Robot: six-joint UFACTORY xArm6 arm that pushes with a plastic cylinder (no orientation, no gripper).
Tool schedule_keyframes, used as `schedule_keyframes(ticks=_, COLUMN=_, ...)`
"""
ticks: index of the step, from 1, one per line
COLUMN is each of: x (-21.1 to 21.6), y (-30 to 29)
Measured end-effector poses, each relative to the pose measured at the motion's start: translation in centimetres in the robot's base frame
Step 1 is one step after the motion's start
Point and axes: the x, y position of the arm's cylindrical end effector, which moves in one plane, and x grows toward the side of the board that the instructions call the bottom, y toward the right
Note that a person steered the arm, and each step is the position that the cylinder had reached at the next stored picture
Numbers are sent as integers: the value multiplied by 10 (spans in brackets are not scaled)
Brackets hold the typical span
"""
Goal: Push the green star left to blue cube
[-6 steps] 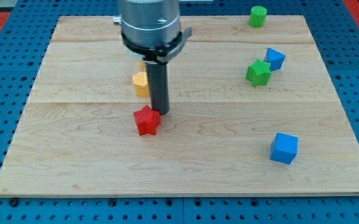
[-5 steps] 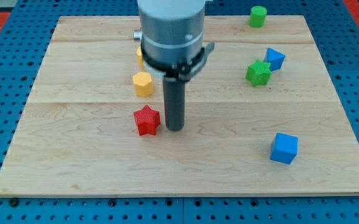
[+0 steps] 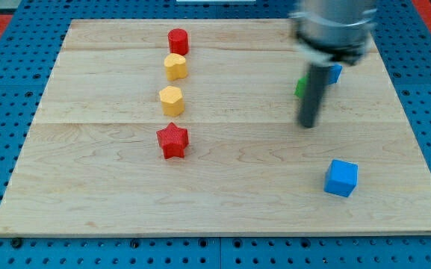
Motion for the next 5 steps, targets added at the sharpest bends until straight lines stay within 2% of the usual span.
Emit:
schedule_keyframes(ticks=1, x=-57, y=58)
schedule_keyframes(ticks=2, x=-56, y=2)
schedule_keyframes(ticks=3, x=-47, y=-87)
schedule_keyframes(ticks=4, x=-77, y=-62)
schedule_keyframes(ticks=5, x=-99, y=-124)
